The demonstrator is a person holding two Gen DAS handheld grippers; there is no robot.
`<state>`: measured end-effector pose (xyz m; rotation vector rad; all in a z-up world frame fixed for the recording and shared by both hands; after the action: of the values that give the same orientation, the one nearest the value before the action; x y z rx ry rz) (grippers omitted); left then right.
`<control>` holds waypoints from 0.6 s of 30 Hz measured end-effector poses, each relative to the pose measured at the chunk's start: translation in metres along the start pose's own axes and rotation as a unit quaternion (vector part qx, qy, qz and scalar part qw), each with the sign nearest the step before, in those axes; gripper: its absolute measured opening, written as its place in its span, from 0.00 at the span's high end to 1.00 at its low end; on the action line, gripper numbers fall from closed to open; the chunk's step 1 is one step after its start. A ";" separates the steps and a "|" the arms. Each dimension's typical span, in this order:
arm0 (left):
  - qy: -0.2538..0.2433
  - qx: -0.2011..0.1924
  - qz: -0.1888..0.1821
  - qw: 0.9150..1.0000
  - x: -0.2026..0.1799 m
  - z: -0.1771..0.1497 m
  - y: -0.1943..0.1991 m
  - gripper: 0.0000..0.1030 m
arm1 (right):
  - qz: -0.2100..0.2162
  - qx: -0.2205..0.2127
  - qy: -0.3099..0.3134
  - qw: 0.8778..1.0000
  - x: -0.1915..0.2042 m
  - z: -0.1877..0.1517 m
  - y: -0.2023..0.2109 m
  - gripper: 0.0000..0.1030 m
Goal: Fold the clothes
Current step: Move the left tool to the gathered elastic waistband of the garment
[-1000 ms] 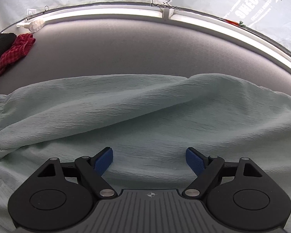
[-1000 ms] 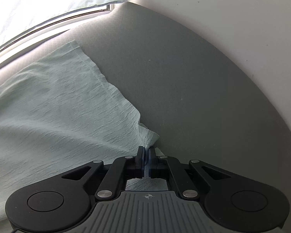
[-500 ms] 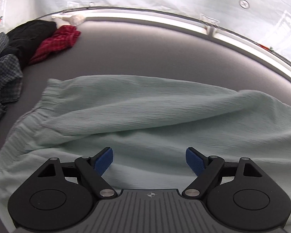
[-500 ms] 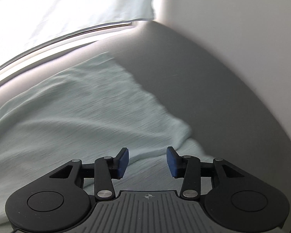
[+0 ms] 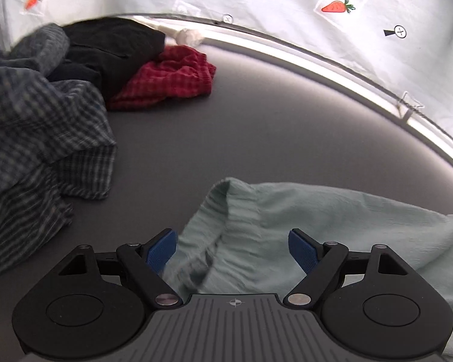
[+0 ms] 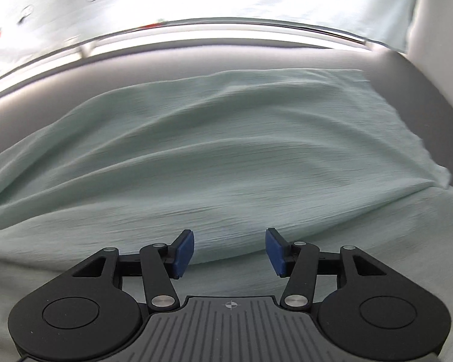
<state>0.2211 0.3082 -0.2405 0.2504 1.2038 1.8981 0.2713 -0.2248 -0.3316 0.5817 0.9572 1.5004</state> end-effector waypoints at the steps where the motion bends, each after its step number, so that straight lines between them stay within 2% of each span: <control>1: -0.005 0.015 -0.029 0.999 0.000 0.002 -0.006 0.20 | 0.001 -0.002 0.009 1.000 0.024 0.003 0.004 0.35; 3: -0.017 0.046 -0.094 0.994 -0.004 0.006 -0.016 0.20 | 0.008 -0.007 0.016 1.000 0.051 0.007 0.009 0.35; 6: -0.044 0.068 -0.145 0.986 -0.012 0.008 -0.024 0.20 | 0.026 -0.004 0.018 0.999 0.092 0.012 0.013 0.33; 10: -0.055 0.087 -0.179 0.978 -0.017 0.010 -0.030 0.20 | 0.035 0.006 0.011 0.999 0.123 0.016 0.017 0.32; 12: -0.055 0.117 -0.195 0.972 -0.018 0.006 -0.038 0.20 | 0.031 0.010 0.007 0.999 0.132 0.016 0.020 0.31; 18: -0.039 0.146 -0.208 0.966 -0.014 0.004 -0.055 0.20 | 0.026 0.018 0.010 0.999 0.138 0.008 0.021 0.31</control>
<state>0.2624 0.3100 -0.2794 0.2067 1.3599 1.3374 0.2420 -0.0882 -0.3328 0.6226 0.9927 1.5403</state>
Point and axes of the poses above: each gripper's, at about its wrist camera, not at the fingertips, and y roughly against the way its jaws point, x to its left, z to its top, the point moved 9 cm from there along -y, roughly the way its jaws point, and after that the axes turned 11 degrees about y, right-handed, at the moved point
